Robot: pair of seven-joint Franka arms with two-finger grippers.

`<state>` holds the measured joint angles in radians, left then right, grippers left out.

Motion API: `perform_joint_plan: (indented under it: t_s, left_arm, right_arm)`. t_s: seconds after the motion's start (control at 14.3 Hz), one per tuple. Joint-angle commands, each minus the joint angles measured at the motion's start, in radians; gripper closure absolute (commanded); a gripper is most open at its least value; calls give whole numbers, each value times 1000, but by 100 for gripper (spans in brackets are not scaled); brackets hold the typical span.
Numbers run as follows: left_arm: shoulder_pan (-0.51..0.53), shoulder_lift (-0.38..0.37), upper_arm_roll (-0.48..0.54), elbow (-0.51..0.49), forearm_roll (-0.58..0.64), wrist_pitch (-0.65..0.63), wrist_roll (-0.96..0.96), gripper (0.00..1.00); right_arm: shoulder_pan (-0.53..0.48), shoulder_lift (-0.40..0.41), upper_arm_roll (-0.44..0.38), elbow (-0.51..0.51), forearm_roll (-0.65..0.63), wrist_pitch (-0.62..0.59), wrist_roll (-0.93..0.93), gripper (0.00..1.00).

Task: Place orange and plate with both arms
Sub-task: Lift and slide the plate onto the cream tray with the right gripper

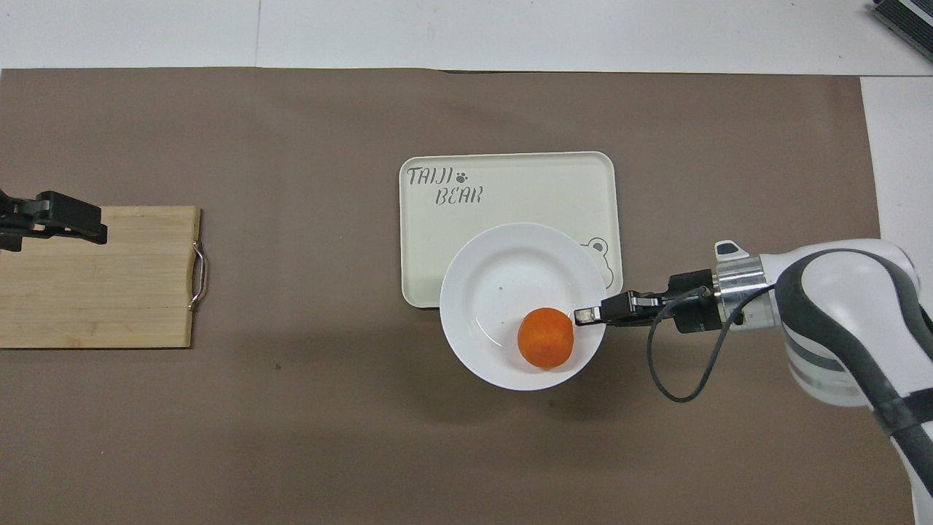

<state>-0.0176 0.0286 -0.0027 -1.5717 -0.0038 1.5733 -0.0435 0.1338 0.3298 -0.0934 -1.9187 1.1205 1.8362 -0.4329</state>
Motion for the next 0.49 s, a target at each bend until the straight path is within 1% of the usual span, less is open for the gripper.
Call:
perform_joint_plan:
  t_s: [0.0, 0.21, 0.28, 0.42]
  left_arm:
    - [1, 0, -2, 6, 19, 5, -13, 0]
    - [1, 0, -2, 6, 19, 5, -13, 0]
    - [1, 0, -2, 6, 19, 5, -13, 0]
    - [1, 0, -2, 6, 19, 5, -13, 0]
  right_arm:
    - [-13, 101, 12, 105, 18, 11, 20, 100]
    - [-13, 190, 14, 190, 28, 17, 5, 100]
    - [-10, 207, 15, 201, 28, 29, 5, 100]
    - [4, 215, 17, 202, 30, 63, 5, 100]
